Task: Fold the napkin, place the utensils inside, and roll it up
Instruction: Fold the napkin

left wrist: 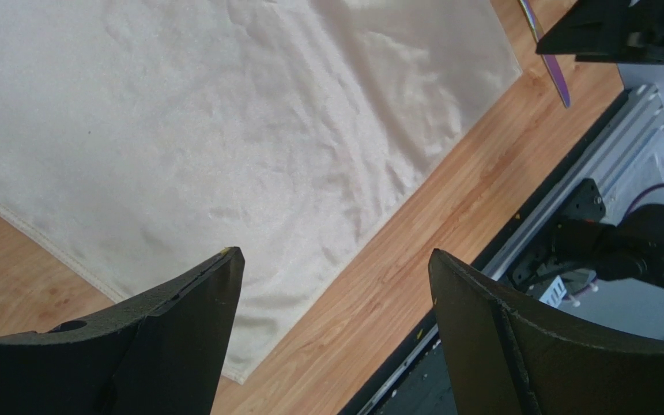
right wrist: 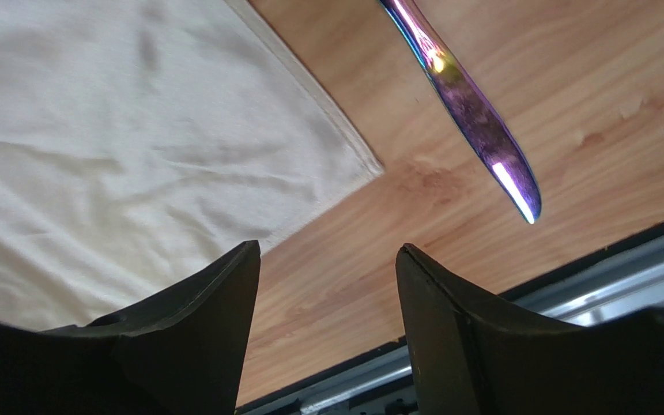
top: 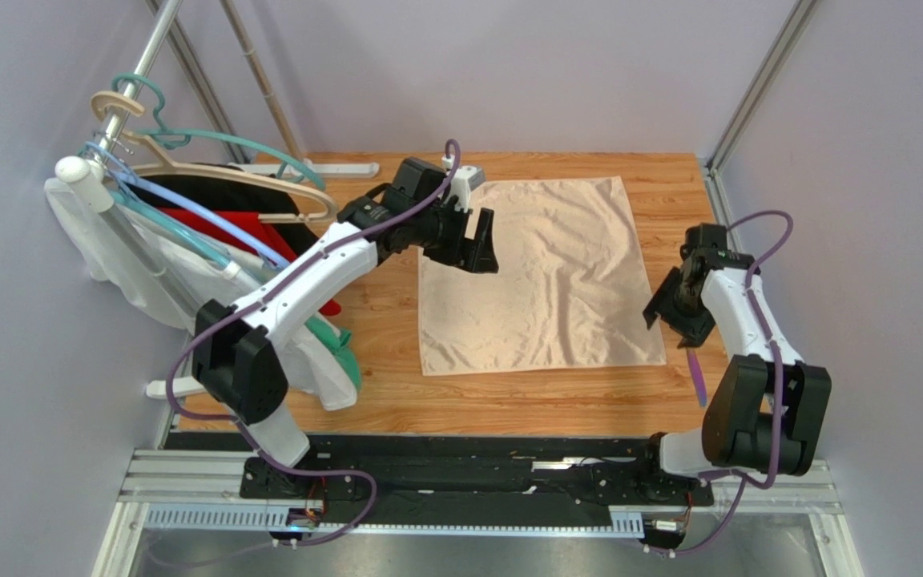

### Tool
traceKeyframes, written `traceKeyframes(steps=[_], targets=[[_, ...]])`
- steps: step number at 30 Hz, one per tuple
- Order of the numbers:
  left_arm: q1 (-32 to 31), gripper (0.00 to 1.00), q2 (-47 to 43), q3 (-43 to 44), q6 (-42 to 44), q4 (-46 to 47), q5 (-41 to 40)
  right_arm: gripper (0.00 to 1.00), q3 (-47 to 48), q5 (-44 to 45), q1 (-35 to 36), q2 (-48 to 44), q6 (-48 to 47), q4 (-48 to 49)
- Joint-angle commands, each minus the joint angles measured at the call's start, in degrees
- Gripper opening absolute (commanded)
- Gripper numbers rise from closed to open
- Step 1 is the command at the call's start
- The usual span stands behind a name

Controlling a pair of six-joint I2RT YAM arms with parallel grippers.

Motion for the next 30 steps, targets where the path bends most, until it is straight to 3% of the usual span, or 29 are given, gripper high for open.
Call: traceKeyframes(steps=[1,19,30], targets=[[0.27,0.88,-2.64,0.28,6.08,-7.87,1.4,0.62,-3.36,1.17,-2.14,0.8,1.13,-3.6],[0.27,0.89,-7.48,-3.76,6.88,-6.2,1.13,0.44,-8.11,4.15,-3.81,10.91,6.05,7.21],[0.35,0.89,-6.33,-3.76,7.05,-6.55,1.92,0.42,-7.67,1.69,-6.0,4.42,3.33,6.6]])
